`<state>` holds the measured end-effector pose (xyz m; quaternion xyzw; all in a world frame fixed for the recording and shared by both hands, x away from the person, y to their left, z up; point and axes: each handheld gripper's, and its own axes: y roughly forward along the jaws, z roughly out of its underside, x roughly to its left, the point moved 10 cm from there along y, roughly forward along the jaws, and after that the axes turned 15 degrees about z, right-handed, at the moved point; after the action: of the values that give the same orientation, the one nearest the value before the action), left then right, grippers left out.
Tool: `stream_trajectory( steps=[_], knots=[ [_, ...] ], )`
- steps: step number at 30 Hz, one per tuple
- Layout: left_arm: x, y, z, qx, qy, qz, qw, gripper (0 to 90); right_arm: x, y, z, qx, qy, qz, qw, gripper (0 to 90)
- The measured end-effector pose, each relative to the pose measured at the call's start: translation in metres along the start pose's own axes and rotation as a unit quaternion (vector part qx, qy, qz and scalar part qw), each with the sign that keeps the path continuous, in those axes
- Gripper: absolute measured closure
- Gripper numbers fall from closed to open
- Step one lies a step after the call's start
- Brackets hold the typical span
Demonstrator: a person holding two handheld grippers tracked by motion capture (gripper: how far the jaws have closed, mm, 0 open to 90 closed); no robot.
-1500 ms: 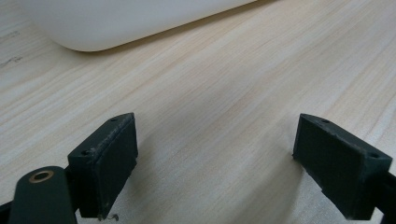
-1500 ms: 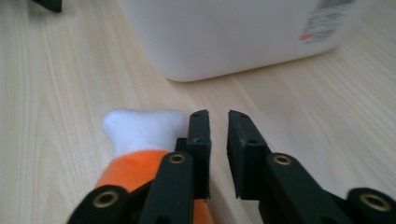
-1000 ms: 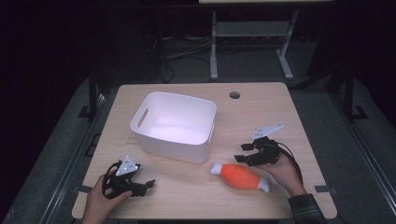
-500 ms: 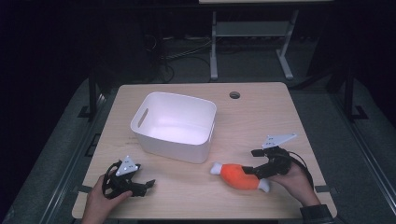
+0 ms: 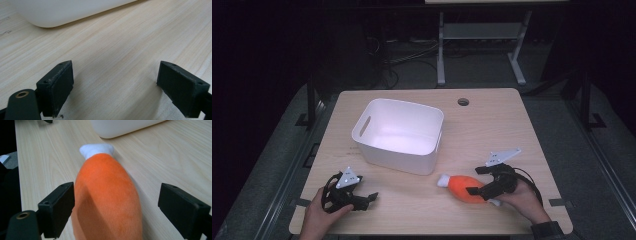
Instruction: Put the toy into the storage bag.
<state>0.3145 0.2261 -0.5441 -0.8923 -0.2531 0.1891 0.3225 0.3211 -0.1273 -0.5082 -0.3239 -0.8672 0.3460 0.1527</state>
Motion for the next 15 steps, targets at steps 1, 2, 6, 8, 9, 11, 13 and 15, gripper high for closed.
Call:
stream_trajectory(
  steps=[1,2,6,8,9,11,13,15],
  knots=[
    [0.0,0.0,0.0,0.0,0.0,0.0,1.0,12.9,0.0005,0.0005,-0.0003,0.0,-0.001,-0.002,1.0,13.4],
    [0.0,0.0,0.0,0.0,0.0,0.0,1.0,12.9,0.001,0.001,-0.0004,0.0,-0.002,-0.003,1.0,13.4],
    [0.0,0.0,0.0,0.0,0.0,0.0,1.0,12.9,0.0029,0.0028,-0.0001,0.003,0.0,-0.012,0.9999,13.4],
    [0.0,0.0,0.0,0.0,0.0,0.0,1.0,12.9,0.0037,0.004,0.0004,0.004,0.0,-0.015,0.9999,13.5],
    [0.0,0.0,0.0,0.0,0.0,0.0,1.0,12.9,0.0041,0.0046,0.0008,0.006,0.001,-0.015,0.9999,13.5],
    [0.0,0.0,0.0,0.0,0.0,0.0,1.0,12.9,0.0039,0.006,0.0018,0.009,0.0,-0.015,0.9998,13.5],
    [0.0,0.0,0.0,0.0,0.0,0.0,1.0,12.9,0.0041,0.0075,0.0028,0.012,-0.002,-0.016,0.9998,13.5],
    [0.0,0.0,0.0,0.0,0.0,0.0,1.0,13.0,0.0052,0.0093,0.0045,0.018,-0.006,-0.016,0.9997,13.5]
  ],
)
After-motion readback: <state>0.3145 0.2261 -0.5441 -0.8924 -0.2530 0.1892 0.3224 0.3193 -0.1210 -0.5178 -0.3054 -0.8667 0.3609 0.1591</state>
